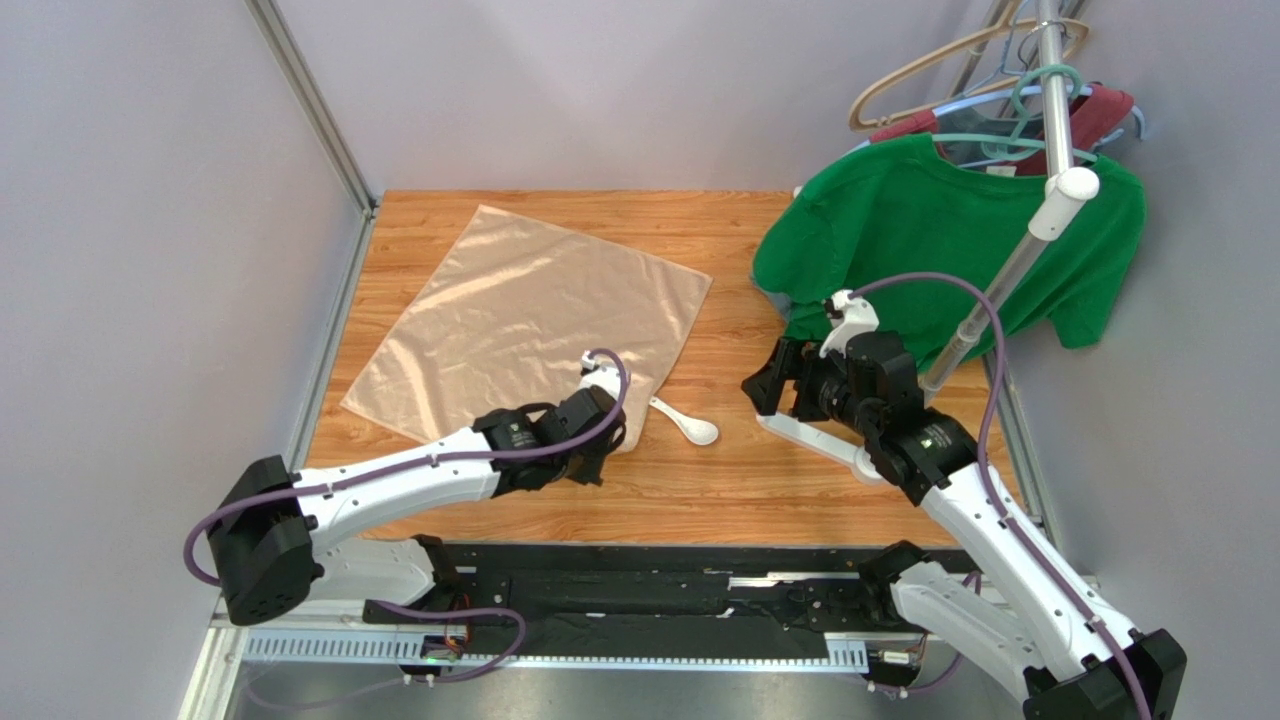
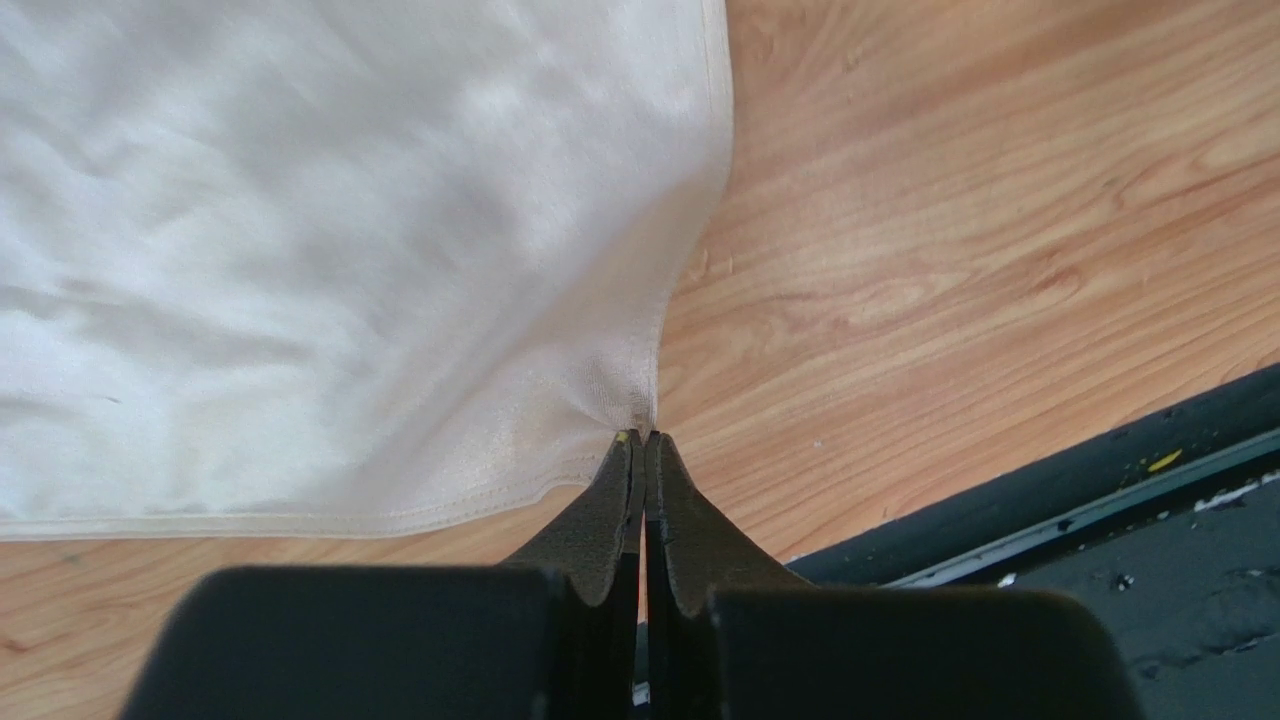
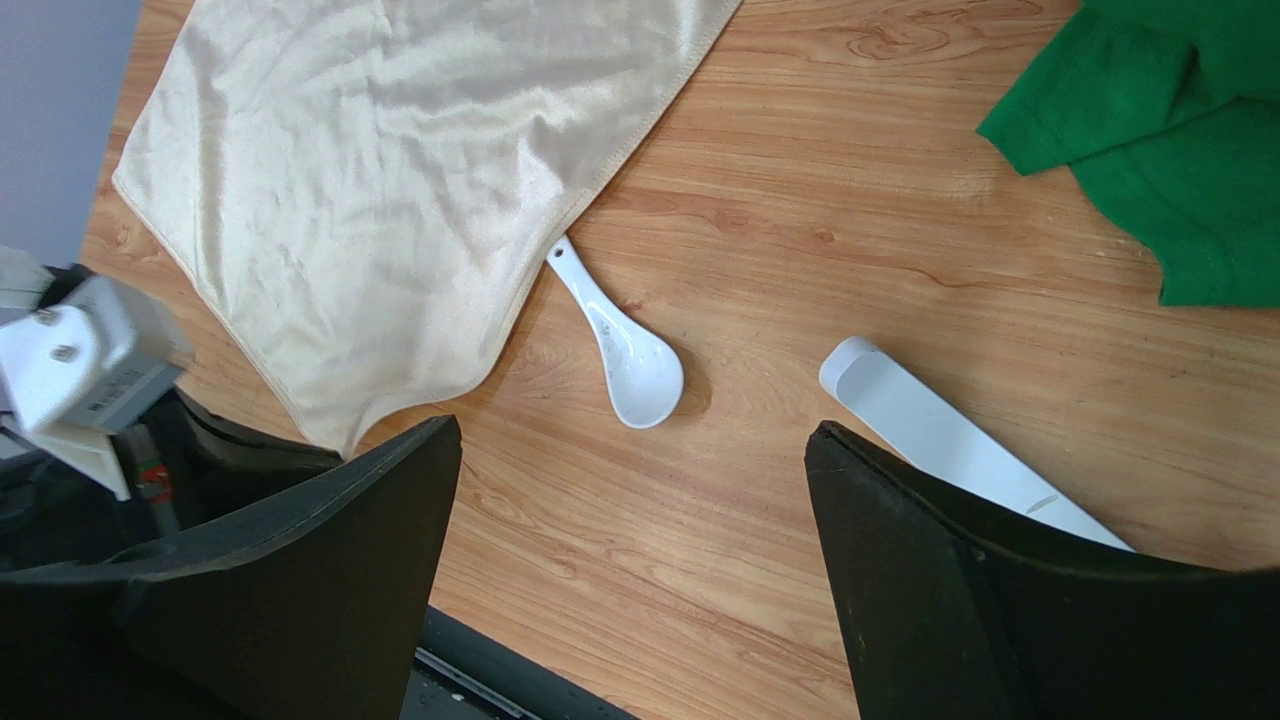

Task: Fold the napkin, place the utensils inside, and roll it up
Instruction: Fold the napkin

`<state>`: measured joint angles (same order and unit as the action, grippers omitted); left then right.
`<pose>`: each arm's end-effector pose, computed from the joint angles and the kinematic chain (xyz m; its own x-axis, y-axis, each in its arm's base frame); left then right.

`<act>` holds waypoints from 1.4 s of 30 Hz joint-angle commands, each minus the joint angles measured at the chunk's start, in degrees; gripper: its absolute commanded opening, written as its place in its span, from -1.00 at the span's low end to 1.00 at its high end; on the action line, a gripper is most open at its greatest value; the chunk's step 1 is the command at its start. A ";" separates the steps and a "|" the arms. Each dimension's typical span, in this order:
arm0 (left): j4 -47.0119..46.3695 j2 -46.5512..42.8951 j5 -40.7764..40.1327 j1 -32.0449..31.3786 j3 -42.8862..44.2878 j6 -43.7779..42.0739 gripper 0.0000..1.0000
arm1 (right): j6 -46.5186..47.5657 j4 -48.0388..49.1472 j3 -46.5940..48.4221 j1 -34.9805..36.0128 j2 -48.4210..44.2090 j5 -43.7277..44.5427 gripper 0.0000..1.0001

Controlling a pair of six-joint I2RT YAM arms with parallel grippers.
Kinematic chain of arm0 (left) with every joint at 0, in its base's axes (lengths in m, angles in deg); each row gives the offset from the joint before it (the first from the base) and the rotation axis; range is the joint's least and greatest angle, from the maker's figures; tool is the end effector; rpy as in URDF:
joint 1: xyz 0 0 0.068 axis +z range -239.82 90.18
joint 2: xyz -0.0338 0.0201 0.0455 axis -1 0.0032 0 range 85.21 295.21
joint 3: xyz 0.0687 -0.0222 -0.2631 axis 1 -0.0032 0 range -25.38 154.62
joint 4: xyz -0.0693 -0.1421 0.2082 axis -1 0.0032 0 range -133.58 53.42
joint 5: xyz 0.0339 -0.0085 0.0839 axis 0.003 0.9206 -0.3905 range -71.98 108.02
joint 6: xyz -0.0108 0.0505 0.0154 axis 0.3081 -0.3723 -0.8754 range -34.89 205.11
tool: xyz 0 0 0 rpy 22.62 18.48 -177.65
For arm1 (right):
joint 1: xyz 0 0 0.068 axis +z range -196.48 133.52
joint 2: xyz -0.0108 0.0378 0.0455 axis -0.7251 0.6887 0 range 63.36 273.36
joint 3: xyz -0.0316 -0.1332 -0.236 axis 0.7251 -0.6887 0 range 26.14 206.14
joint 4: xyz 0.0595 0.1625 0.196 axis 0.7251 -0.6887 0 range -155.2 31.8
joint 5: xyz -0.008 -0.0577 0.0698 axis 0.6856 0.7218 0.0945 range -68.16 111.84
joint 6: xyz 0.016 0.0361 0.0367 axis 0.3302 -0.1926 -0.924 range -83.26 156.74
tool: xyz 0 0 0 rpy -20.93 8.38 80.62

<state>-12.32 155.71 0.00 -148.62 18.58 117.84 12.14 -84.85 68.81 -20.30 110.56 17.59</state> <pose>0.1312 -0.1956 0.2154 -0.7623 0.2664 -0.5899 0.3755 0.9243 -0.0679 0.1633 0.0831 0.2910 -0.6292 0.1534 -0.7620 -0.2584 0.8833 0.3911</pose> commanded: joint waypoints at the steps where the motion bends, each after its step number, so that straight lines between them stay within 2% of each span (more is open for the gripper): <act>1: 1.69 -0.81 -2.46 5.18 4.37 -4.95 -1.00 | 0.61 1.17 0.21 -0.07 1.22 1.35 0.78; 5: 2.66 1.04 -2.98 9.75 7.80 -10.65 -1.00 | 0.61 0.64 1.35 -0.07 2.72 1.44 0.78; 10: 0.91 5.87 1.40 17.93 12.01 -16.46 -1.00 | 0.17 0.02 3.02 -0.16 5.09 2.58 0.78; 19: 3.19 21.07 7.03 28.90 26.25 -27.44 -1.00 | 0.69 -3.49 8.12 -0.16 9.66 8.82 0.76; 25: 6.70 30.21 8.26 34.01 38.20 -34.91 -1.00 | 0.43 -3.93 12.16 -0.07 13.35 10.31 0.75; 29: 8.63 35.75 10.10 37.53 46.01 -37.91 -1.00 | -0.53 -4.02 14.10 -0.07 15.46 10.75 0.75; 33: 8.90 40.58 13.36 42.27 50.16 -38.97 -1.00 | -1.06 -3.76 15.15 -0.07 16.78 10.84 0.75; 42: 9.78 47.61 16.09 46.94 59.74 -42.57 -1.00 | -1.85 -3.67 16.03 -0.07 19.15 11.46 0.75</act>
<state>-3.55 202.20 14.16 -102.77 73.05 78.52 11.35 -89.05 82.08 -20.30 128.84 27.87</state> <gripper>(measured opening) 0.007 0.876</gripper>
